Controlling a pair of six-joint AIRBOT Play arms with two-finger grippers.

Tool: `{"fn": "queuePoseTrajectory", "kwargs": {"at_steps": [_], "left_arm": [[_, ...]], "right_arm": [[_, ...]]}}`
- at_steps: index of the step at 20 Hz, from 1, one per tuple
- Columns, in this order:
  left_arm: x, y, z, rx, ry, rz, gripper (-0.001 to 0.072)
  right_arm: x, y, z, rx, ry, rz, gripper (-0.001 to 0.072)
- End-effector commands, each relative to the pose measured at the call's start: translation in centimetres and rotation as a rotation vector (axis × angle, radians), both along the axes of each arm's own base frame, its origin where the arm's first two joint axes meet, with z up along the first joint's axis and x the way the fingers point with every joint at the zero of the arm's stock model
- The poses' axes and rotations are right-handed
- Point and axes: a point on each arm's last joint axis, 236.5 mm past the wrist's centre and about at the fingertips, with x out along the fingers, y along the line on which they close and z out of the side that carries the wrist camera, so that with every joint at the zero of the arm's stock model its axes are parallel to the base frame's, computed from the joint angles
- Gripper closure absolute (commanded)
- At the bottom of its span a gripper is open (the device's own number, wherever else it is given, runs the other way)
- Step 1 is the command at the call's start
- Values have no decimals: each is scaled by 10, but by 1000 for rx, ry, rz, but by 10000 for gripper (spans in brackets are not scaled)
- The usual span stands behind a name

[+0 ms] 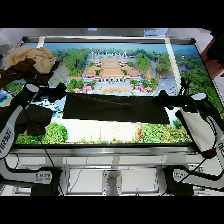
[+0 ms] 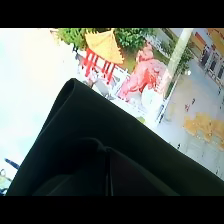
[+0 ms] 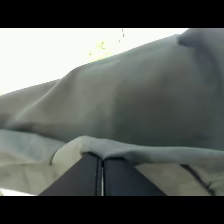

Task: Fold the shirts.

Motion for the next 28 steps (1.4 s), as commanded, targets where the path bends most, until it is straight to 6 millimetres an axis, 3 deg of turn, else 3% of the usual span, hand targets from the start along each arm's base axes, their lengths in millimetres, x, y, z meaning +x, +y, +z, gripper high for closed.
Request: {"fn": "queuePoseTrajectory", "kwargs": {"at_steps": [1,2,3,4,6,8,9,12,13,14,16,21,24,26,28], "left_arm": [[6,4,-6,15,-7,10,675],[6,3,-6,10,-8,12,452],[6,1,-4,-8,-7,17,139],[6,-2,-1,-23,-4,13,52],[11,-6,14,-38,-28,6,53],[25,-9,50,-57,-124,8,131],[34,-15,80,-48,-225,-31,137],[45,-72,180,53,-600,-301,140],[43,-96,200,51,-652,-354,173],[41,-122,209,77,-674,-414,244],[32,-167,194,161,-627,-547,369],[-3,-254,97,224,-332,-828,368],[-34,-276,36,168,-93,-985,368],[-42,-281,15,138,-7,-1022,367],[-42,-283,7,121,23,-1012,368]], "right_arm": [[9,-5,-8,-2,-8,-36,685],[10,-5,-6,4,-10,-40,683],[11,-4,-4,17,-13,-45,664],[11,-3,0,32,-17,-50,598],[12,-9,11,40,-37,-65,383],[12,-31,31,32,-81,-108,362],[10,-48,42,21,-105,-139,362],[-2,-96,57,-26,-129,-217,345],[-10,-106,52,-30,-103,-223,219],[-18,-112,44,-51,-73,-211,191],[-32,-111,27,-81,-8,-159,185],[-42,-101,-15,-20,120,-107,90],[-46,-95,-40,11,164,-60,90],[-47,-93,-53,26,178,-47,90],[-46,-91,-62,39,186,-35,90]]}}
